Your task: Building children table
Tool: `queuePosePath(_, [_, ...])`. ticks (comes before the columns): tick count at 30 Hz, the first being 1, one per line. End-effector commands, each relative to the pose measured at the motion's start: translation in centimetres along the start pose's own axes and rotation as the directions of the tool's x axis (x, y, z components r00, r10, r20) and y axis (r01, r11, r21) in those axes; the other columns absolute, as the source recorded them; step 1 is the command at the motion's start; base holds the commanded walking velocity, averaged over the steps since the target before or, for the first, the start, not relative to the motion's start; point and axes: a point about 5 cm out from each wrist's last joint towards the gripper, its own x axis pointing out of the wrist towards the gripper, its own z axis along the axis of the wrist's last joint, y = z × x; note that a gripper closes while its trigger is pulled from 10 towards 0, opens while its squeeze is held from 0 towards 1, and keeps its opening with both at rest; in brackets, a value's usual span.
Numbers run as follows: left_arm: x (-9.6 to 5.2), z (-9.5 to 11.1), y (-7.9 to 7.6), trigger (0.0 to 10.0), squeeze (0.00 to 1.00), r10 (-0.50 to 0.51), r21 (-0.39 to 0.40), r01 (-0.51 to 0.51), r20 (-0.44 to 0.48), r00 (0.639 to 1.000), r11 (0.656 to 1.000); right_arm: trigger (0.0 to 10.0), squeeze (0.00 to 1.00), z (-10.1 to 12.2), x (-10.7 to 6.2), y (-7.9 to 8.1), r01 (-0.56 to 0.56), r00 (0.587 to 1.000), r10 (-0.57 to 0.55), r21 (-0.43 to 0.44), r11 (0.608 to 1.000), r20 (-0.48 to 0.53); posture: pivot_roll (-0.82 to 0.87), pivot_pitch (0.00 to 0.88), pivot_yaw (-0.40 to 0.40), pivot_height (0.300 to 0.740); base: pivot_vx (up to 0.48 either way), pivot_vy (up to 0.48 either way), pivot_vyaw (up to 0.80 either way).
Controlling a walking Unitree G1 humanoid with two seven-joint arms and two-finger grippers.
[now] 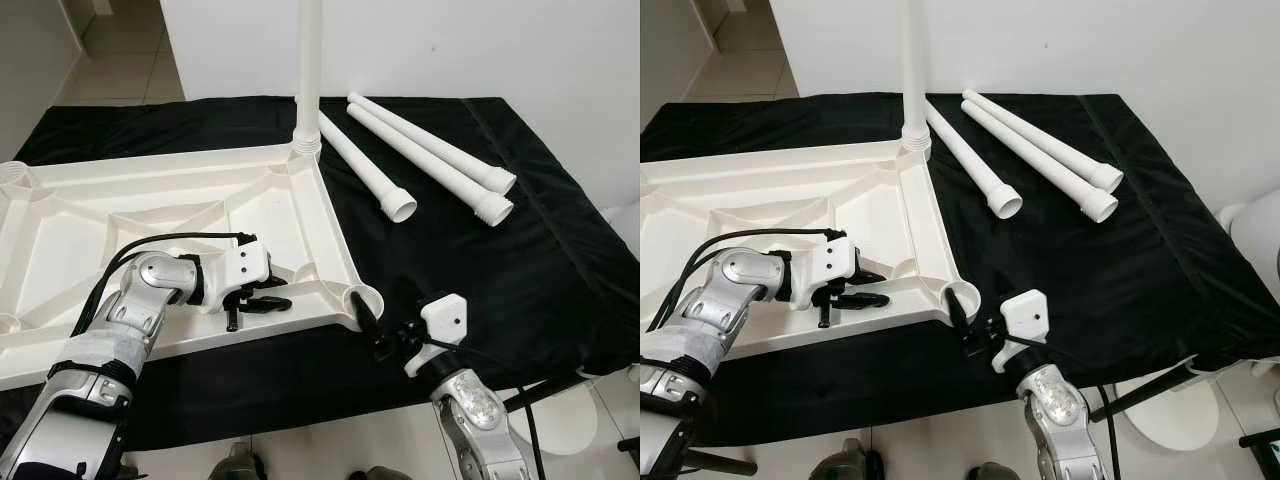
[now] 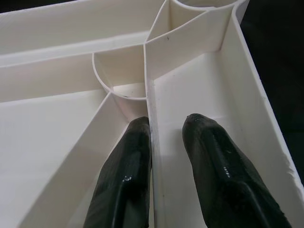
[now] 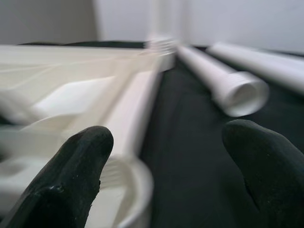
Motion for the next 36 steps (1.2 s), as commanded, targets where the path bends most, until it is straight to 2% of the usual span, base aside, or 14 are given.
queuePosePath(1, [-0.1,0.0,1.2,10.0,0.0,0.069,0.014,-0.069,-0.022,0.997,0.998,10.0,0.0,0.4,0.4,-1.7,0.122,0.992,-0.122,-0.014,0.992,0.03,-0.01,0.043,0.01,0.74,0.0,0.0,0.0])
queuePosePath(3, [-0.1,0.0,1.2,10.0,0.0,0.069,0.014,-0.069,-0.022,0.997,0.998,10.0,0.0,0.4,0.4,-1.7,0.122,0.992,-0.122,-0.014,0.992,0.03,-0.01,0.043,0.01,0.74,0.0,0.0,0.0])
queuePosePath(5, [-0.1,0.8,3.5,10.0,0.0,0.257,-0.017,-0.258,-0.018,0.966,0.966,10.0,0.0,1.0,1.1,-3.1,0.194,0.98,-0.193,-0.02,0.981,0.048,-0.01,0.039,0.015,0.74,0.0,0.0,0.0])
queuePosePath(7, [-0.1,1.5,4.7,10.0,0.0,0.348,-0.055,-0.348,-0.004,0.937,0.936,10.0,0.0,1.2,1.4,-3.6,0.207,0.977,-0.205,-0.027,0.978,0.049,-0.02,0.04,0.015,0.74,0.0,0.0,0.0])
queuePosePath(8, [-0.1,1.5,4.7,10.0,0.0,0.348,-0.055,-0.348,-0.004,0.937,0.936,10.0,0.0,1.2,1.4,-3.6,0.207,0.977,-0.205,-0.027,0.978,0.049,-0.02,0.04,0.015,0.74,0.0,0.0,0.0])
queuePosePath(13, [-0.2,2.9,6.4,10.0,0.0,0.465,-0.092,-0.461,0.036,0.884,0.883,10.0,0.0,1.5,1.9,-4.6,0.243,0.969,-0.241,-0.041,0.969,0.047,-0.02,0.041,0.014,0.74,0.0,0.0,0.0])
queuePosePath(15, [-0.2,4.3,7.4,10.0,0.0,0.54,-0.152,-0.523,0.106,0.835,0.839,10.0,0.0,1.5,2.5,-5.5,0.268,0.963,-0.266,-0.053,0.962,0.037,-0.02,0.048,0.011,0.74,0.0,0.0,0.0])
queuePosePath(20, [0.0,5.7,8.2,10.0,0.0,0.581,-0.234,-0.538,0.187,0.792,0.81,10.0,0.0,1.5,3.2,-6.4,0.28,0.96,-0.278,-0.076,0.957,0.032,-0.02,0.057,0.002,0.74,0.0,0.0,0.0])
queuePosePath(25, [1.0,6.6,8.4,10.0,0.0,0.574,-0.354,-0.477,0.258,0.777,0.805,10.0,0.0,1.3,4.1,-7.4,0.309,0.951,-0.308,-0.092,0.946,0.025,-0.03,0.068,-0.01,0.74,0.0,0.0,0.0])
queuePosePath(27, [1.0,6.6,8.4,10.0,0.0,0.574,-0.354,-0.477,0.258,0.777,0.805,10.0,0.0,1.3,4.1,-7.4,0.309,0.951,-0.308,-0.092,0.946,0.025,-0.03,0.068,-0.01,0.74,0.0,0.0,0.0])
queuePosePath(31, [1.8,8.1,8.9,10.0,0.0,0.631,-0.435,-0.486,0.305,0.713,0.759,10.0,0.0,1.8,5.6,-9.1,0.355,0.935,-0.354,-0.147,0.923,0.036,-0.02,0.081,-0.02,0.74,0.0,0.0,0.0])
queuePosePath(32, [1.8,8.1,8.9,10.0,0.0,0.631,-0.435,-0.486,0.305,0.713,0.759,10.0,0.0,1.8,5.6,-9.1,0.355,0.935,-0.354,-0.147,0.923,0.036,-0.02,0.081,-0.02,0.74,0.0,0.0,0.0])
queuePosePath(33, [1.8,8.3,9.1,10.0,0.0,0.661,-0.436,-0.517,0.303,0.687,0.737,10.0,0.0,1.9,5.9,-9.4,0.362,0.932,-0.36,-0.146,0.921,0.039,-0.02,0.083,-0.021,0.74,0.0,0.0,0.0])
queuePosePath(36, [2.0,8.4,9.1,10.0,0.0,0.655,-0.418,-0.523,0.295,0.696,0.743,10.0,0.0,2.2,6.3,-9.6,0.357,0.934,-0.353,-0.143,0.923,0.05,-0.02,0.084,-0.023,0.74,0.0,0.0,0.0])
